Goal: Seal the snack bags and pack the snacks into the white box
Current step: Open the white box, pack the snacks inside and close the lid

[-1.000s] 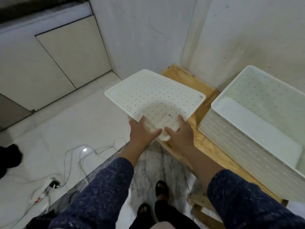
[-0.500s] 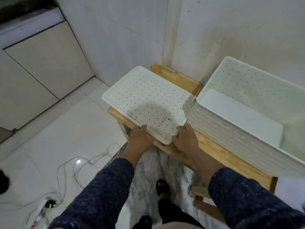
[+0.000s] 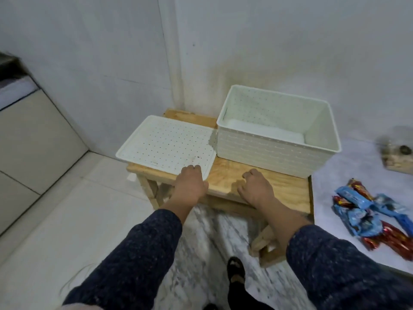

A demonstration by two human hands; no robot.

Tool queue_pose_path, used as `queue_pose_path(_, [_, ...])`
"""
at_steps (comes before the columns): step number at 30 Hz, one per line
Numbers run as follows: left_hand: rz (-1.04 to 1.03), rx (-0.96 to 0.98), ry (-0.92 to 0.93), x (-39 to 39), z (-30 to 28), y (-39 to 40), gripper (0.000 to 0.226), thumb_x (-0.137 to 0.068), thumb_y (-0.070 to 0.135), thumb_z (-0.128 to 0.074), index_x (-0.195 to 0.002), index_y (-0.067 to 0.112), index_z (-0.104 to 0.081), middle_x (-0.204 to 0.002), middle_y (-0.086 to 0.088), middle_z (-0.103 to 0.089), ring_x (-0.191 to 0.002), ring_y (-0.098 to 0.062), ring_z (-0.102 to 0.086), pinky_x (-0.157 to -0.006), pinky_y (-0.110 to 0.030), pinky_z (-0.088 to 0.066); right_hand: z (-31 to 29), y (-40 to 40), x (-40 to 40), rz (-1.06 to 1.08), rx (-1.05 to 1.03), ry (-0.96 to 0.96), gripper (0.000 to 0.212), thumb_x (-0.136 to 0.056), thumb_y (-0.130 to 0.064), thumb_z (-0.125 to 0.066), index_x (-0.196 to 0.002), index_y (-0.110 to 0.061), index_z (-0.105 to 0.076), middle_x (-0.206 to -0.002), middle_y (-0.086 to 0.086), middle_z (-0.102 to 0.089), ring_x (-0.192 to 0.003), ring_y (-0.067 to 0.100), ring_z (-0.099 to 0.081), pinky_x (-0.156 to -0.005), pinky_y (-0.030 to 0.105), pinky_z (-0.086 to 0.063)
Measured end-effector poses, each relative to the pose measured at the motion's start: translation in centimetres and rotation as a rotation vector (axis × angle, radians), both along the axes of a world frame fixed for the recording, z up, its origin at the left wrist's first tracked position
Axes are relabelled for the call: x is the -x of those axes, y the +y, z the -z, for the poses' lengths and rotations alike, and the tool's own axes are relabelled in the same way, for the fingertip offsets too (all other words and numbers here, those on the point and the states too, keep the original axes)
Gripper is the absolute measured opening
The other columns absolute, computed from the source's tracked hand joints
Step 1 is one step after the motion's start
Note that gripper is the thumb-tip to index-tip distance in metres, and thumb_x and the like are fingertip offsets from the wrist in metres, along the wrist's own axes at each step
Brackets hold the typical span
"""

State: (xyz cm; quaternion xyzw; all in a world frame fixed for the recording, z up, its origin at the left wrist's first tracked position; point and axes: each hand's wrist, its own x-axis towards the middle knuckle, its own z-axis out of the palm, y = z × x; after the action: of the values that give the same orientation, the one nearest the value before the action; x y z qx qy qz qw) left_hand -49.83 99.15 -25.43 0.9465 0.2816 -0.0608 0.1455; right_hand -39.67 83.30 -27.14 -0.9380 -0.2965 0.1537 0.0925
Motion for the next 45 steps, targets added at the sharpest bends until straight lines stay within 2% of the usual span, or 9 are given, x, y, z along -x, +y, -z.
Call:
queue_pose_path(5, [0.147,0.003,-0.059,-4.1,-2.8,-5.9,0.046,-0.091,0.032,-0.046,-0.131,0.009,-0.042,-0.130,-0.010,-0.047,-0.122,-0.025,-0.042,-0.093,-0.036,-0.043,-3.7,-7.1,-1.3,0.183,-0.034,-0.078,0.045,-0.093,-0.030,-0.046,-0.130,-0.004,-0.045,-0.134,0.011,-0.042,-0.122,0.027,-0.044,-0.096,0.034,-0.042])
queue_pose_path(12, [0.371,0.002,-0.120,-10.5,-4.8,-16.4,0.046,-0.092,0.033,-0.047,-0.132,0.009,-0.043,-0.130,-0.009,-0.047,-0.121,-0.025,-0.045,-0.095,-0.035,-0.043,-5.9,-18.7,-4.2,0.438,-0.095,-0.125,0.043,-0.091,-0.025,-0.047,-0.127,-0.001,-0.048,-0.132,0.015,-0.043,-0.121,0.032,-0.046,-0.097,0.037,-0.041])
queue_pose_path(16, [0.429,0.035,-0.148,-14.8,-5.0,-23.5,0.046,-0.092,0.034,-0.048,-0.129,0.008,-0.046,-0.129,-0.011,-0.048,-0.117,-0.027,-0.049,-0.091,-0.035,-0.045,-6.4,-25.9,-6.9,0.515,-0.073,-0.148,0.041,-0.090,-0.025,-0.048,-0.125,-0.002,-0.050,-0.131,0.015,-0.044,-0.119,0.031,-0.047,-0.097,0.036,-0.041])
queue_pose_path(20, [0.492,0.052,-0.171,-19.6,-5.3,-31.0,0.045,-0.092,0.033,-0.047,-0.129,0.006,-0.046,-0.128,-0.014,-0.048,-0.121,-0.028,-0.046,-0.095,-0.036,-0.043,-7.0,-33.3,-10.5,0.573,-0.065,-0.164,0.043,-0.092,-0.026,-0.049,-0.128,-0.002,-0.048,-0.133,0.013,-0.042,-0.120,0.030,-0.047,-0.096,0.035,-0.042])
queue_pose_path(26, [0.498,0.120,-0.174,-25.2,-3.9,-40.1,0.045,-0.092,0.032,-0.049,-0.128,0.005,-0.047,-0.127,-0.013,-0.050,-0.120,-0.028,-0.046,-0.094,-0.038,-0.043,-6.9,-42.5,-15.9,0.610,-0.050,-0.166,0.044,-0.091,-0.025,-0.049,-0.128,-0.003,-0.049,-0.132,0.013,-0.044,-0.119,0.031,-0.048,-0.095,0.037,-0.042])
queue_pose_path(34, [0.501,0.121,-0.111,-32.3,-2.5,-44.5,0.045,-0.092,0.033,-0.048,-0.130,0.007,-0.045,-0.130,-0.011,-0.048,-0.121,-0.026,-0.046,-0.091,-0.036,-0.045,-5.4,-48.1,-22.1,0.669,-0.066,-0.116,0.045,-0.090,-0.025,-0.050,-0.130,-0.004,-0.048,-0.135,0.014,-0.043,-0.121,0.030,-0.047,-0.100,0.038,-0.040])
queue_pose_path(38, [0.518,0.142,-0.135,-36.8,-2.1,-45.6,0.045,-0.091,0.032,-0.049,-0.129,0.008,-0.045,-0.129,-0.012,-0.049,-0.122,-0.028,-0.045,-0.093,-0.036,-0.043,-5.3,-49.5,-25.4,0.704,-0.126,-0.087,0.048,-0.090,-0.026,-0.051,-0.133,-0.006,-0.047,-0.140,0.012,-0.039,-0.124,0.029,-0.045,-0.101,0.038,-0.039])
queue_pose_path(45, [0.477,0.256,-0.182,-42.3,0.3,-48.3,0.049,-0.087,0.029,-0.054,-0.132,0.015,-0.041,-0.127,-0.013,-0.046,-0.122,-0.030,-0.041,-0.092,-0.041,-0.044,-4.1,-52.4,-31.8,0.734,-0.280,-0.012,0.048,-0.086,-0.024,-0.060,-0.132,-0.013,-0.049,-0.135,0.015,-0.038,-0.120,0.030,-0.048,-0.102,0.031,-0.037])
